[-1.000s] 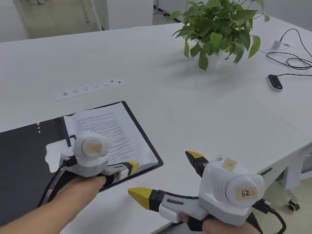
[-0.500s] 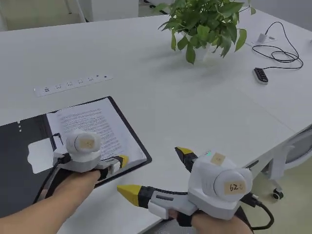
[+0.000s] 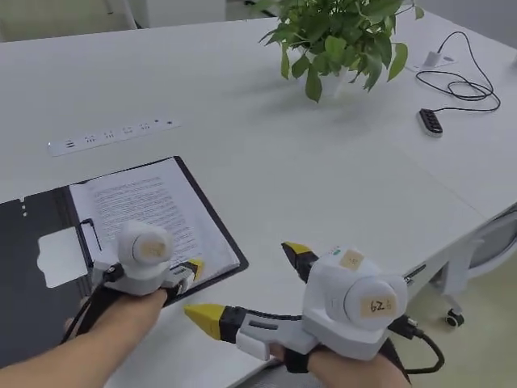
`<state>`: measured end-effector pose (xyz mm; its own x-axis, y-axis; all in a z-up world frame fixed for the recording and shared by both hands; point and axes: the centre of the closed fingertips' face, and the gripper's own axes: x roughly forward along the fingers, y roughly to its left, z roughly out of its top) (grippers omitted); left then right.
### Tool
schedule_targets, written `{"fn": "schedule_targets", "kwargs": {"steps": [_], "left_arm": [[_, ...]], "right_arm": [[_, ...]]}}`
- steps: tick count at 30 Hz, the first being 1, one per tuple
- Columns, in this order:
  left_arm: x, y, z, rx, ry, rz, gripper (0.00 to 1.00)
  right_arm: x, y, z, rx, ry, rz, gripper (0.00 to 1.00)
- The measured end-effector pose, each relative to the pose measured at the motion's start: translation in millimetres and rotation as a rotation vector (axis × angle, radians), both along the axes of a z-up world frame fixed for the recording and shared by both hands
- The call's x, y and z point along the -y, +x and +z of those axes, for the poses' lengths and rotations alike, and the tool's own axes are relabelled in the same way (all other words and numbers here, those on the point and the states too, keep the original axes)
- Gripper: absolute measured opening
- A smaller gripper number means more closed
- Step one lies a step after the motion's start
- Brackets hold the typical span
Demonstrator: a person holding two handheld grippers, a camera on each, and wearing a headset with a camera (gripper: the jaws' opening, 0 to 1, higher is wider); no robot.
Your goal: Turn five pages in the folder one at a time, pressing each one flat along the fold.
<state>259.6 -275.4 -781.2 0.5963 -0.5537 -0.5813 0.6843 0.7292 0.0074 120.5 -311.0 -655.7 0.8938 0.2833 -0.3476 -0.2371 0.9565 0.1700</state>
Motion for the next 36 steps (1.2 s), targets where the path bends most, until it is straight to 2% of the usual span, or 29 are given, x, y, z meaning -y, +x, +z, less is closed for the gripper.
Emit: {"fn": "schedule_targets", "kwargs": {"steps": [2,5,8,10,11,13,15,16,21,27,30,36], "left_arm": [[0.7,-2.3,0.4,0.003,-0.009,-0.004,0.61],[4.8,-6.9,-0.3,0.011,-0.029,-0.026,0.49],[4.3,-5.5,-0.8,0.023,-0.043,-0.018,0.45],[3.1,-5.0,0.1,0.023,-0.051,-0.014,0.38],[2.5,-4.2,0.0,0.029,-0.049,-0.014,0.35],[2.6,-4.2,-0.2,0.035,-0.052,-0.012,0.34],[3.2,-4.5,-0.4,0.040,-0.056,-0.014,0.33],[3.1,-4.4,-0.4,0.044,-0.056,-0.014,0.33],[3.0,-4.9,0.4,0.046,-0.060,0.000,0.27],[2.8,-5.2,0.2,0.043,-0.063,0.006,0.25],[-2.1,-1.8,0.0,0.052,-0.051,0.035,0.14],[-0.9,-3.0,0.2,0.056,-0.053,0.023,0.14]], "right_arm": [[1.9,2.4,-0.5,-0.009,0.006,-0.002,0.99],[6.4,7.0,0.2,-0.018,0.025,-0.009,0.97],[12.3,13.8,1.2,-0.017,0.040,-0.018,0.97],[15.4,17.9,-1.6,-0.030,0.051,-0.020,0.95],[16.8,19.2,-5.3,-0.051,0.061,-0.023,0.94],[15.6,22.4,-6.7,-0.065,0.093,-0.014,0.93],[16.5,25.1,-11.4,-0.090,0.063,0.004,0.89],[16.4,27.6,-11.8,-0.086,0.056,0.009,0.89],[18.5,39.2,-22.3,-0.107,0.046,0.016,0.85],[17.0,53.3,-37.1,-0.133,0.035,0.024,0.78],[15.1,58.1,-48.8,-0.162,0.032,0.028,0.74],[14.4,65.6,-69.4,-0.210,0.029,0.032,0.67]]}}
